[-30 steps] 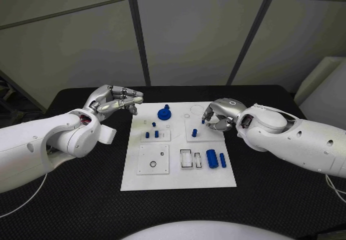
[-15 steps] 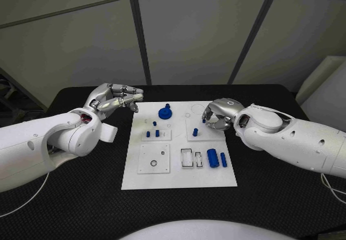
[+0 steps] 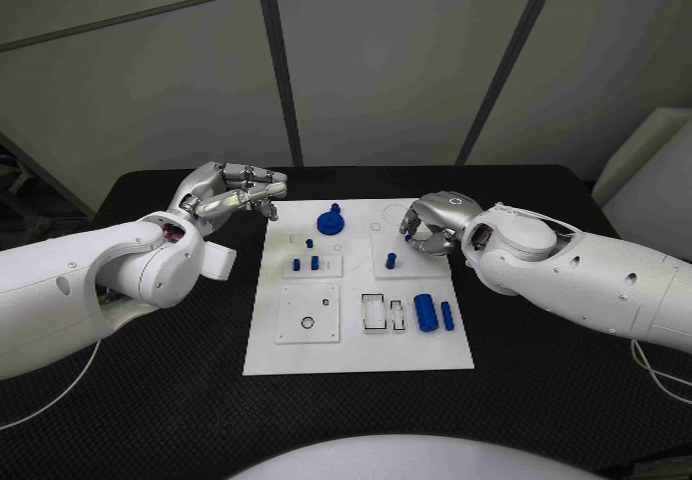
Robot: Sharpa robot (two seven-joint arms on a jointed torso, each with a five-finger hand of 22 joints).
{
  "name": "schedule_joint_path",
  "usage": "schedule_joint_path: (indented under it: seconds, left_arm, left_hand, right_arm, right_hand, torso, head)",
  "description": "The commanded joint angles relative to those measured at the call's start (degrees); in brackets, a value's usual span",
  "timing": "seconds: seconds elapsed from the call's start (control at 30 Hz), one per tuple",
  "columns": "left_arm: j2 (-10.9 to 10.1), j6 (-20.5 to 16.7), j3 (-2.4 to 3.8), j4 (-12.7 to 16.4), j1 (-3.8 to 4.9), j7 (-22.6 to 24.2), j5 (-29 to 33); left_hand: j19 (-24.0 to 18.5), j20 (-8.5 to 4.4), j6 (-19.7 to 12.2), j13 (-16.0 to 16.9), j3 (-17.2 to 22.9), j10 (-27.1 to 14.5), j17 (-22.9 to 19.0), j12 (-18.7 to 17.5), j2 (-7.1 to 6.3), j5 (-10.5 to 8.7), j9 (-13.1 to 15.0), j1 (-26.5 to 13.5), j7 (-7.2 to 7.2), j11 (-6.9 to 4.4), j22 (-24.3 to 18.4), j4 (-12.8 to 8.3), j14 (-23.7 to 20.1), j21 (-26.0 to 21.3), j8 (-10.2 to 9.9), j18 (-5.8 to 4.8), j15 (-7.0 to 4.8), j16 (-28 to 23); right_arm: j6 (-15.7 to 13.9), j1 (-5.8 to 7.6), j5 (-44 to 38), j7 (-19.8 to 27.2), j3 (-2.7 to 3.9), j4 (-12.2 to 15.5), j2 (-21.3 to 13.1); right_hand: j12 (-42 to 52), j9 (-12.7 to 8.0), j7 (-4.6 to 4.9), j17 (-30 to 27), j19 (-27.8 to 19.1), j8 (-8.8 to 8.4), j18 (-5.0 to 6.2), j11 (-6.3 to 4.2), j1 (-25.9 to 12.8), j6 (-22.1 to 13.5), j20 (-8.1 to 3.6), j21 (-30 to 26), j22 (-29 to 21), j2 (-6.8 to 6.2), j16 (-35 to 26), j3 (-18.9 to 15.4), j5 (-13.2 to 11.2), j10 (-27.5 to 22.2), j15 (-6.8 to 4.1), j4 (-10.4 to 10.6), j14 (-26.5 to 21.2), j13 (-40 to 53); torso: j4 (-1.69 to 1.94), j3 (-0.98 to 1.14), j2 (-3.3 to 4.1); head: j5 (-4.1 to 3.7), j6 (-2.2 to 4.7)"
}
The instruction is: Assemble the parts on the task board
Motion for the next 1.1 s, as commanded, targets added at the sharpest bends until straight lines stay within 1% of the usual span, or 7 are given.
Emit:
schedule_joint_path:
  seconds: [0.03,0.3,0.53,0.7,0.87,0.97,1.1]
  left_arm:
    - [0.11,-0.04,0.06,0.05,0.06,0.73,0.37]
    - [0.14,0.06,0.06,0.12,0.06,0.50,0.37]
    - [0.15,0.10,0.06,0.13,0.06,0.29,0.62]
    - [0.15,0.17,0.06,0.09,0.06,0.12,0.86]
    - [0.16,0.25,0.06,0.05,0.06,-0.03,0.92]
    - [0.18,0.30,0.06,0.00,0.06,-0.11,0.94]
    - [0.20,0.33,0.06,-0.04,0.06,-0.18,0.94]
  left_hand:
    - [0.53,-0.03,0.05,0.07,-0.22,-0.14,-0.08,-0.22,0.67,0.17,-0.08,-0.02,0.30,0.44,-0.09,-0.02,-0.28,-0.26,-0.26,-0.92,0.10,-0.22]
    - [0.58,-0.02,0.04,0.08,-0.20,-0.19,-0.10,-0.25,0.80,0.18,-0.09,0.07,0.33,0.46,-0.15,-0.05,-0.28,-0.35,-0.29,-0.92,0.11,-0.26]
    - [0.62,-0.01,0.04,0.10,-0.18,-0.22,-0.12,-0.27,0.91,0.18,-0.10,0.15,0.36,0.48,-0.21,-0.08,-0.28,-0.43,-0.31,-0.92,0.12,-0.30]
    - [0.67,0.00,-0.03,0.10,-0.20,-0.33,-0.14,-0.32,0.98,0.18,-0.12,0.22,0.42,0.54,-0.29,-0.11,-0.30,-0.54,-0.37,-0.92,0.15,-0.35]
    - [0.72,0.02,-0.13,0.10,-0.25,-0.46,-0.17,-0.38,1.01,0.17,-0.15,0.26,0.50,0.61,-0.37,-0.14,-0.33,-0.66,-0.46,-0.93,0.20,-0.42]
    - [0.75,0.04,-0.23,0.09,-0.30,-0.60,-0.19,-0.45,1.05,0.16,-0.18,0.30,0.56,0.67,-0.45,-0.17,-0.37,-0.77,-0.54,-0.94,0.24,-0.47]
    - [0.76,0.05,-0.27,0.09,-0.32,-0.65,-0.19,-0.47,1.06,0.16,-0.19,0.31,0.58,0.69,-0.47,-0.18,-0.39,-0.81,-0.57,-0.95,0.26,-0.49]
  right_arm:
    - [0.66,0.09,-0.46,0.33,0.03,-0.22,0.39]
    - [2.69,0.09,-0.37,0.17,0.04,-1.25,1.02]
    - [4.45,0.09,-0.41,-0.35,0.04,-1.78,1.34]
    - [5.99,0.09,-1.13,-1.21,0.04,-2.02,1.55]
    - [6.58,0.09,-1.75,-1.73,0.03,-2.14,1.64]
    - [6.70,0.08,-2.30,-2.05,0.03,-2.17,1.69]
    - [6.30,0.08,-2.78,-2.42,0.03,-2.16,1.71]
  right_hand:
    - [0.57,0.16,-0.30,0.28,0.57,0.21,-0.69,-0.21,0.49,0.55,-0.02,0.70,0.64,0.42,0.55,0.68,-0.31,0.95,0.30,-0.14,2.59,0.27]
    - [1.19,0.56,-0.80,0.59,0.75,0.77,-0.78,-0.82,1.05,2.14,-0.38,1.39,1.41,0.96,1.18,1.38,-0.19,2.83,-0.16,-0.64,2.49,0.79]
    - [1.21,0.58,-0.82,0.58,0.77,0.79,-0.80,-0.86,1.08,2.24,-0.41,1.46,1.49,1.00,1.21,1.43,-0.17,2.93,-0.19,-0.69,2.47,0.83]
    - [1.16,0.59,-0.86,0.58,0.74,0.77,-0.80,-0.87,1.01,2.28,-0.45,1.49,1.51,0.88,1.26,1.40,-0.22,2.95,-0.22,-0.75,2.45,0.85]
    - [1.13,0.59,-0.87,0.60,0.72,0.75,-0.80,-0.87,0.96,2.28,-0.46,1.50,1.52,0.80,1.29,1.38,-0.27,2.93,-0.22,-0.76,2.45,0.86]
    - [1.08,0.59,-0.90,0.60,0.71,0.71,-0.80,-0.90,0.98,2.26,-0.48,1.53,1.57,0.74,1.32,1.40,-0.30,2.92,-0.24,-0.84,2.43,0.87]
    - [1.25,0.76,-1.14,0.69,0.81,0.93,-0.85,-1.12,1.71,2.88,-0.64,1.84,1.92,1.17,1.52,1.94,-0.44,3.55,-0.44,-1.39,2.39,1.08]
  torso:
    - [0.06,-0.02,-0.03]
    - [0.07,-0.06,-0.09]
    - [0.01,-0.01,-0.07]
    - [0.01,0.00,-0.08]
    - [-0.05,0.01,-0.05]
    - [-0.02,0.01,-0.07]
    - [0.00,0.00,-0.07]
  head:
    - [0.09,-0.11]
    - [0.17,-0.17]
    - [0.26,-0.27]
    - [0.17,-0.39]
    - [0.18,-0.61]
    - [0.12,-0.62]
    - [0.09,-0.66]
